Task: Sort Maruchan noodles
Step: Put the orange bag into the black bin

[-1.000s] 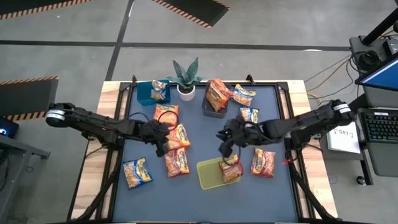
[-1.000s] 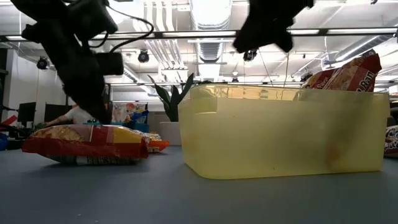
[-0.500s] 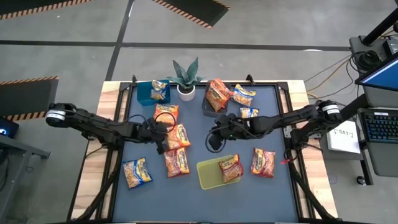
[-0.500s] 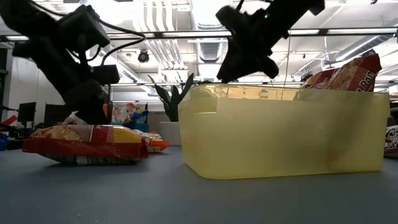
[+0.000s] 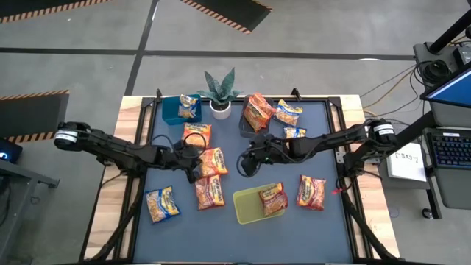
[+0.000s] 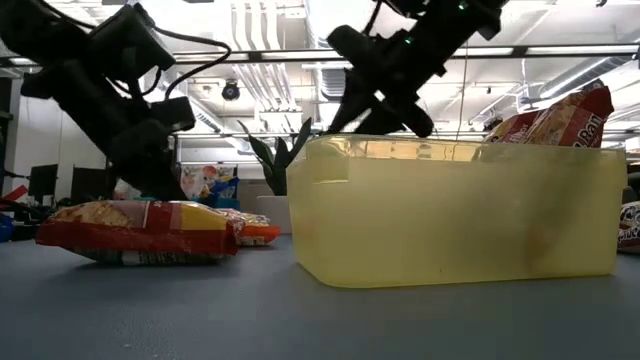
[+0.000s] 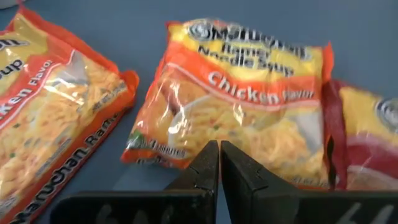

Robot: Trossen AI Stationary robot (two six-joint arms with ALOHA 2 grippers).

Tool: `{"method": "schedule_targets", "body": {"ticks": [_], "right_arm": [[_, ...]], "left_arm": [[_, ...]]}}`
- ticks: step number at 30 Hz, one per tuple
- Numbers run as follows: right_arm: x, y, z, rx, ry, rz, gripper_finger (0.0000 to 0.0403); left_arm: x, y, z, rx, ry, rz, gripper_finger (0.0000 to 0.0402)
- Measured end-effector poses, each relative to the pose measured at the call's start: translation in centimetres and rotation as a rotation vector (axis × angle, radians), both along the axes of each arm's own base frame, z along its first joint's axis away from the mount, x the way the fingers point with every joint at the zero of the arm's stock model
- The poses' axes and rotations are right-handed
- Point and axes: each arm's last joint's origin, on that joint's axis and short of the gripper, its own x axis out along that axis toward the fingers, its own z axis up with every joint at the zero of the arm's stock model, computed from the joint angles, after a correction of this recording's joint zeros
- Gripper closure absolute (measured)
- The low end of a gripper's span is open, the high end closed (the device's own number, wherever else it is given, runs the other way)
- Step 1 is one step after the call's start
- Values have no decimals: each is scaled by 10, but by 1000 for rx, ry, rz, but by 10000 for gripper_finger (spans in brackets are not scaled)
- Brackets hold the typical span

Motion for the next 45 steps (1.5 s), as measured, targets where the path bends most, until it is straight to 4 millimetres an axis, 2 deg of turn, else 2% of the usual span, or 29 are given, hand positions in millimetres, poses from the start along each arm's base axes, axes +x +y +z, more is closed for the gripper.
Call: {"method": "schedule_targets", "body": {"ticks": [6,14,21,33,45], "right_arm": [[21,-9,5,52,-41,28,234],[57,-22,-11,57,30,49,234],[78,-26,-20,110,43,120,234],[75,-25,-23,192,81,111,228],[71,-24,-29,284,115,60,140]], "left_arm": [[1,0,3,42,39,-45,402],[-1,0,-6,45,41,-36,402],[8,0,-17,50,35,-29,402],[22,-1,-39,50,32,-29,402],[24,-1,-42,57,27,-20,402]]}}
